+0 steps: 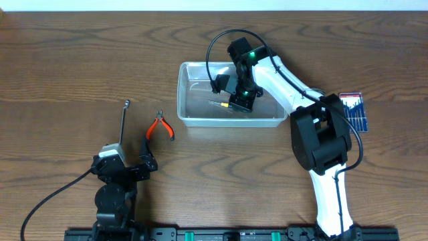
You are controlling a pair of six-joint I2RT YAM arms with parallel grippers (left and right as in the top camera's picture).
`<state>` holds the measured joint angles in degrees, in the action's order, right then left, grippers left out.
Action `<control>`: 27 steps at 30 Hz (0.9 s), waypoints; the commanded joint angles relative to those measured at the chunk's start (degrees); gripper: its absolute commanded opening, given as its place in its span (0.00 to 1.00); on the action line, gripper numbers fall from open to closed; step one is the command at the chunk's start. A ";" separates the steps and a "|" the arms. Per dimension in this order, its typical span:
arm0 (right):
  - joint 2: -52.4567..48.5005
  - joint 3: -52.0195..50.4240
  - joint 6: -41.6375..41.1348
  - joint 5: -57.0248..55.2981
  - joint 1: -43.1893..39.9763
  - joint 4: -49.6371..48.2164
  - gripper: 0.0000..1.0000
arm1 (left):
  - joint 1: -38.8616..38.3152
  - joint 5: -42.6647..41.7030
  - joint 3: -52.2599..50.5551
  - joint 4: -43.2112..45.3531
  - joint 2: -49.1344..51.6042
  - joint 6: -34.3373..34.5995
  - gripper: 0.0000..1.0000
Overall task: Pack container
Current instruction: 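Lower the screwdriver into the container and open the right gripper, then move the right gripper back over the orange-handled hammer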
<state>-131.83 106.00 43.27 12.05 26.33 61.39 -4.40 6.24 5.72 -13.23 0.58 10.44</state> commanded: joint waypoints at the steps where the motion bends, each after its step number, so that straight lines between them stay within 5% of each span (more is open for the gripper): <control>1: -0.20 -0.07 0.07 0.83 -0.20 -0.11 0.29 | -0.28 0.48 -1.42 -0.59 -0.35 -0.79 0.98; 3: -0.20 -0.07 0.07 0.81 -0.22 -0.11 0.42 | -0.28 0.48 -1.42 -0.59 -0.35 -0.79 0.98; 7: -0.20 -0.07 0.04 0.07 -0.20 -0.11 0.52 | -0.28 0.48 -1.42 -0.59 -0.35 -0.79 0.98; 15: -0.07 2.78 -3.43 0.04 -0.28 0.59 0.54 | -0.28 0.48 -1.42 -0.59 -0.35 -0.79 0.98; 22: 0.04 17.38 -4.02 -0.04 -0.81 8.09 0.60 | -0.28 0.48 -1.42 -0.59 -0.35 -0.79 0.98; 23: 0.04 20.13 -4.02 -0.17 -0.96 9.73 0.66 | -0.28 0.48 -1.42 -0.59 -0.35 -0.79 0.98; 25: 0.04 25.59 -4.13 -0.96 -1.40 12.92 0.99 | -0.28 0.48 -1.42 -0.59 -0.35 -0.79 0.98; 27: 0.04 30.56 -5.20 -2.82 -1.88 15.43 0.99 | -0.28 0.48 -1.42 -0.59 -0.35 -0.79 0.98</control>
<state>-131.83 129.88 39.66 11.33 25.65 74.83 -4.40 6.24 5.72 -13.23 0.58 10.44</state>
